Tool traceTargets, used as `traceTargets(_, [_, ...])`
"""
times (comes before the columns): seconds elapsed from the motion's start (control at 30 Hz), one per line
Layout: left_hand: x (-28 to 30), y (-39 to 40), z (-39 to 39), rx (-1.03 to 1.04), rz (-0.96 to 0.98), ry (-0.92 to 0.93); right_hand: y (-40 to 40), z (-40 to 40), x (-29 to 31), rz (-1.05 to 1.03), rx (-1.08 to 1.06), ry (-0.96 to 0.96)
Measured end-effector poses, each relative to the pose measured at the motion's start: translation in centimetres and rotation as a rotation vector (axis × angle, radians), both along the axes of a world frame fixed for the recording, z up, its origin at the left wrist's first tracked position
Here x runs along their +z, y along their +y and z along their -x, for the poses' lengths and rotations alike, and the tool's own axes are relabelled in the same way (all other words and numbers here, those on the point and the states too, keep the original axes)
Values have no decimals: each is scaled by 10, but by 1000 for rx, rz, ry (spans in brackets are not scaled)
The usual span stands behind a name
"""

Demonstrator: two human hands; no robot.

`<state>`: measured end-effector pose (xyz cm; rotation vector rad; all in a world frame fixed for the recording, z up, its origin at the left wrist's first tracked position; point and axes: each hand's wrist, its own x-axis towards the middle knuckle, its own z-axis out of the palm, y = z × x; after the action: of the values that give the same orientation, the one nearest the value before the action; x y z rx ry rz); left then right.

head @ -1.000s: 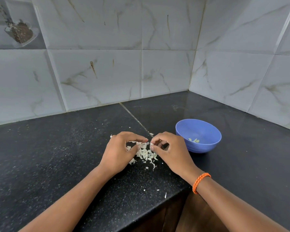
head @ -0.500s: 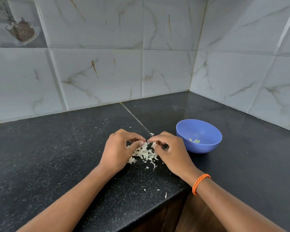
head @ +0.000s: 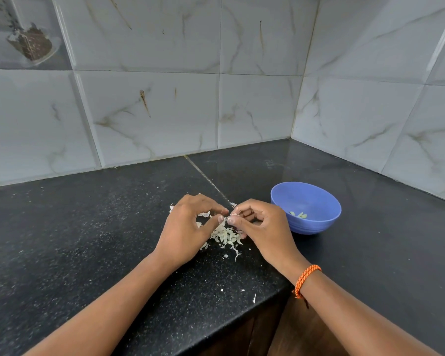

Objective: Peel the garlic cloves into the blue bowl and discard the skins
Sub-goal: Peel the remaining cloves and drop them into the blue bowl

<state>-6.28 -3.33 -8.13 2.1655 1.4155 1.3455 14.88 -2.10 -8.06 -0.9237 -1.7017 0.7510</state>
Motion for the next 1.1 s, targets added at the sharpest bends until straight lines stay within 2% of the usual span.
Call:
traceTargets(0.17, [2, -3, -3, -27, 43, 20, 2, 1, -1, 53, -8, 128])
traceTargets(0.3, [0, -1, -3, 67, 12, 17, 1, 4, -4, 86, 35, 141])
traceTargets(0.47, [0, -1, -3, 79, -19, 0, -2, 6, -3, 92, 60, 106])
traceTargets(0.63, [3, -2, -1, 103, -12, -44, -2, 3, -5, -13, -121, -57])
traceTargets(0.8, [3, -2, -1, 78, -3, -135, -1, 1, -7, -182, -175, -339])
traceTargets(0.93, [2, -2, -2, 78, 4, -78, -1, 4, -6, -231, -211, -391])
traceTargets(1.1, [2, -3, -3, 77, -18, -33, -1, 4, -5, -234, -194, -355])
